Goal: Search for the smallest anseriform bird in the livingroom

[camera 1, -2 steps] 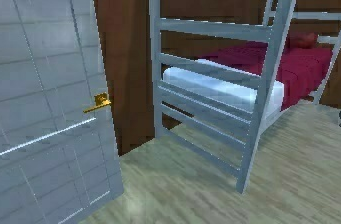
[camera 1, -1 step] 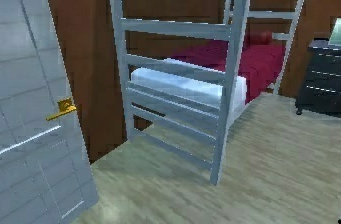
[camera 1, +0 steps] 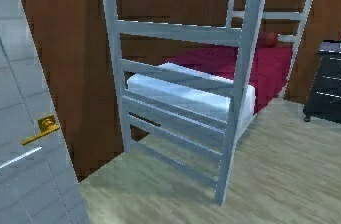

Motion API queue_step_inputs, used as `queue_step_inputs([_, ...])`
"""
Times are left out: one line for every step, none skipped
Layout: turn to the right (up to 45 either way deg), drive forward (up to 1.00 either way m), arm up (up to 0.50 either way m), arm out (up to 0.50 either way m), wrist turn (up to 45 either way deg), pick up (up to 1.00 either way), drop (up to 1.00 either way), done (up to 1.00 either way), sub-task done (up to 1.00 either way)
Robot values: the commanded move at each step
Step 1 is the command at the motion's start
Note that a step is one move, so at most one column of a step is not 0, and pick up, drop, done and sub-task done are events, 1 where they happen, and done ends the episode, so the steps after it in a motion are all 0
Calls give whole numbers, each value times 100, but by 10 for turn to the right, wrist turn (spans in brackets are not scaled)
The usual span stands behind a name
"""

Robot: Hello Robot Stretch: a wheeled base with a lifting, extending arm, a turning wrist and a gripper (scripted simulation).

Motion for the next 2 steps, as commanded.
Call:
queue_step_inputs([-450,0,0,0,0,0,0,0,0])
queue_step_inputs([-330,0,0,0,0,0,0,0,0])
